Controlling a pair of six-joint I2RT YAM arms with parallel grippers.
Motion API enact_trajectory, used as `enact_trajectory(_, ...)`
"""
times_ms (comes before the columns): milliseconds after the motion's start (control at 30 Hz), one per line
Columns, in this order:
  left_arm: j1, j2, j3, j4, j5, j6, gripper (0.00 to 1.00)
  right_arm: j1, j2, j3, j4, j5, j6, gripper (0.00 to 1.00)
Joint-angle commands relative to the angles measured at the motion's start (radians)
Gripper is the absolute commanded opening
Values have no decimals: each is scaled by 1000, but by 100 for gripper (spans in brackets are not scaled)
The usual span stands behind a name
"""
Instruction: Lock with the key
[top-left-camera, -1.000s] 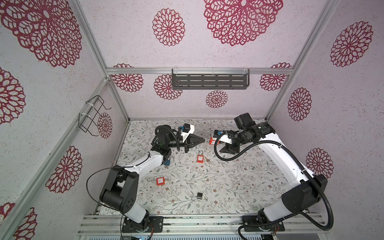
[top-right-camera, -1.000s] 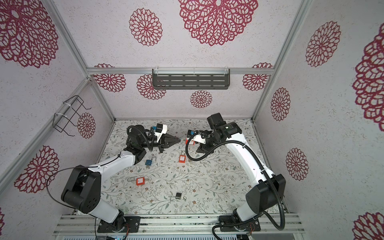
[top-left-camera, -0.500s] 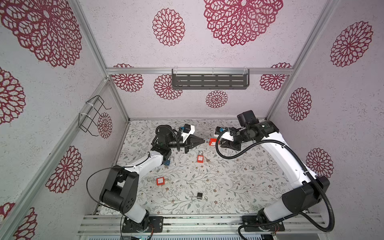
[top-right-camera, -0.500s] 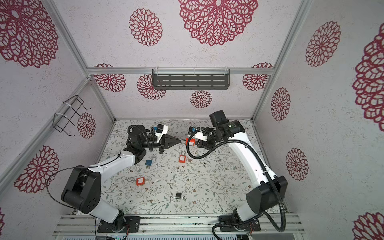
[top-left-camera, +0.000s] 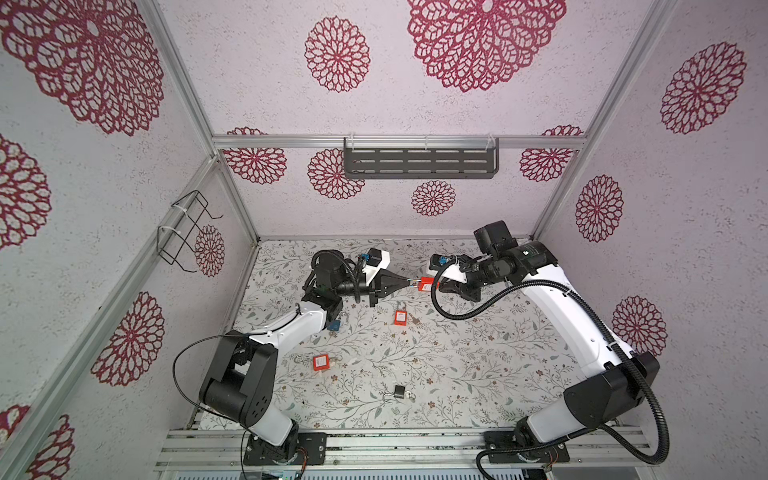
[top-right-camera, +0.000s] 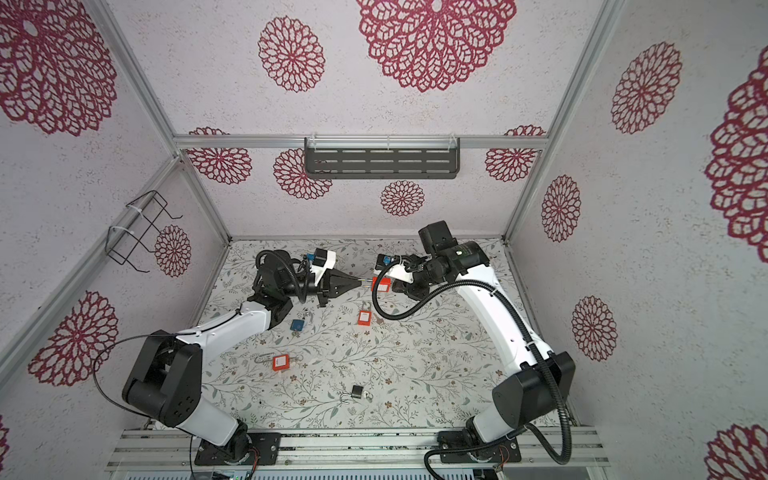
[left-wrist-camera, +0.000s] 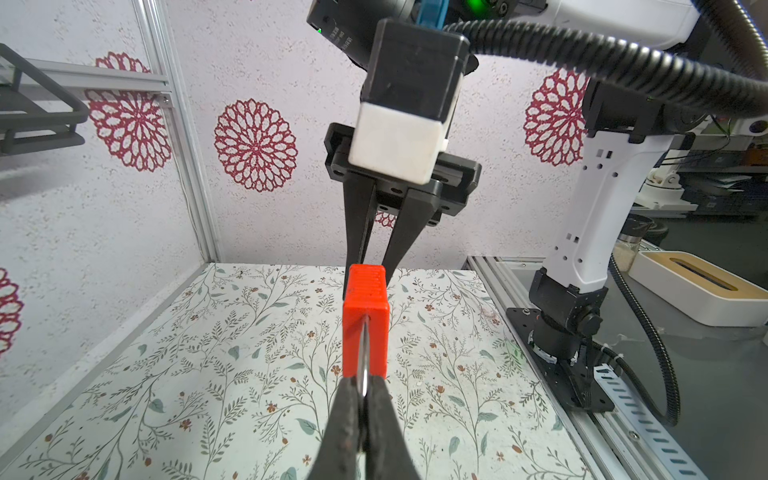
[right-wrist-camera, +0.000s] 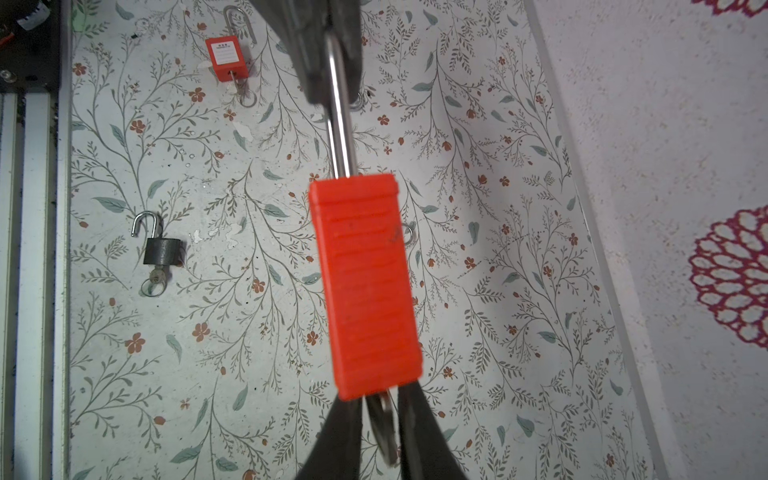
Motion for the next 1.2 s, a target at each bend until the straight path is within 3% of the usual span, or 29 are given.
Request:
enact_trajectory(0, -9, -28, -1, 2, 15, 16, 0, -2, -43, -5, 16, -30, -29, 17)
enact_trajectory(200, -11, -26, 0, 1, 12, 17, 0, -2, -50, -23, 21, -30, -33, 15)
enact_trajectory(500, -10, -41, 2, -61, 7, 65, 0, -2, -43, -24, -20, -39, -56, 4)
enact_trajectory(633, -4, -59, 7, -132, 6, 118, 0, -1, -41, -26, -37, -30, -56, 3)
enact_trajectory(1167, 37, -96, -7, -133, 2, 135, 0, -16, -42, -64, -74, -36, -52, 0)
